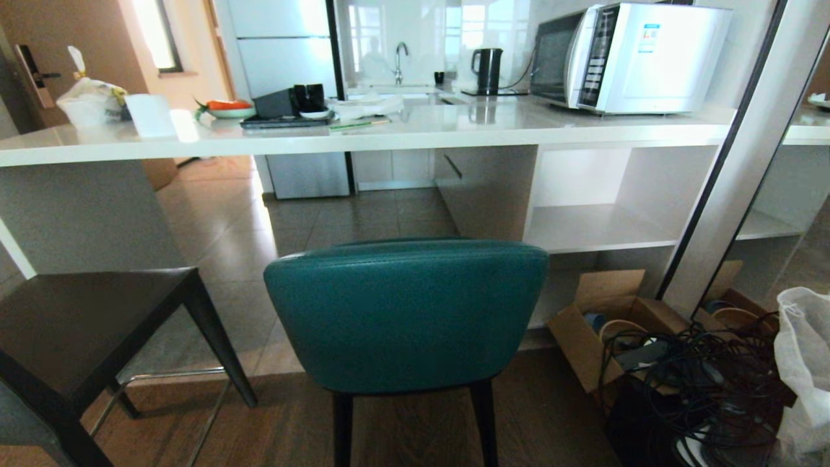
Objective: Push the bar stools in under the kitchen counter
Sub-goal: Push the gray chair back under the dining table
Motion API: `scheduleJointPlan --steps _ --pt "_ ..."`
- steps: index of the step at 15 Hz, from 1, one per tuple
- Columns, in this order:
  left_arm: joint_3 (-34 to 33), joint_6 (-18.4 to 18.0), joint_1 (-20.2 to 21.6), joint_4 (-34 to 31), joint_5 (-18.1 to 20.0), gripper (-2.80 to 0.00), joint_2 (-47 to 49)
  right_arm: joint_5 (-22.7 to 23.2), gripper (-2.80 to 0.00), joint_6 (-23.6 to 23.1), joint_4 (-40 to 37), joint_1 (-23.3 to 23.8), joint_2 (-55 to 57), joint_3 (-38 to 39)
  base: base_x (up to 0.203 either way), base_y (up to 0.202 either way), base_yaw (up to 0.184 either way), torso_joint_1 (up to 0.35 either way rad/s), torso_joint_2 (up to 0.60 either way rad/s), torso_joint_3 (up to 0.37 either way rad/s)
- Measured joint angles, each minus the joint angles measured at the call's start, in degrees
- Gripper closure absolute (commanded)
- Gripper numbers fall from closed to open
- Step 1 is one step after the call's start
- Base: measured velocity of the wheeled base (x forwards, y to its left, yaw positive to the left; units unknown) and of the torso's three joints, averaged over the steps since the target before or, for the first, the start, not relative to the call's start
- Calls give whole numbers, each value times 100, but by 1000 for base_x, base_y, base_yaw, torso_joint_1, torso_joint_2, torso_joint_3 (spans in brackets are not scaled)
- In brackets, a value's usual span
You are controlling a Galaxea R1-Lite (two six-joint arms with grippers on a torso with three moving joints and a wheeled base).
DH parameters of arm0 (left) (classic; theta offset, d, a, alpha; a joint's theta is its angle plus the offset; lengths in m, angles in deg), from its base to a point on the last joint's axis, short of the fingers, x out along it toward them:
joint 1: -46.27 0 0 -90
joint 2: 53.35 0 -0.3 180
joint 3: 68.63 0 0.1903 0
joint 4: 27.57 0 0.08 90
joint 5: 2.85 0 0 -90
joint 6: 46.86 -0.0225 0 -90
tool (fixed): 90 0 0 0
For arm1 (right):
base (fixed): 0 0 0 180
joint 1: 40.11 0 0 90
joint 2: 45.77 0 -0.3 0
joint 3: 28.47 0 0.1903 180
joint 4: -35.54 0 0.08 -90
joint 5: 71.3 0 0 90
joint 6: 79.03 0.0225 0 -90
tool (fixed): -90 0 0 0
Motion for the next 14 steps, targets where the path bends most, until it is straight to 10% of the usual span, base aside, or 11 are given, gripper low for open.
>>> scheduleJointPlan --steps 9,14 --pt "-925 -390 139 -2179 -205 0 -2699 572 0 -352 -3608 745 -2934 -551 0 0 0 0 0 0" --pt "-2740 -1754 127 -2138 -1646 0 -3279 326 0 -429 -4456 775 -4422 943 0 0 0 0 0 0"
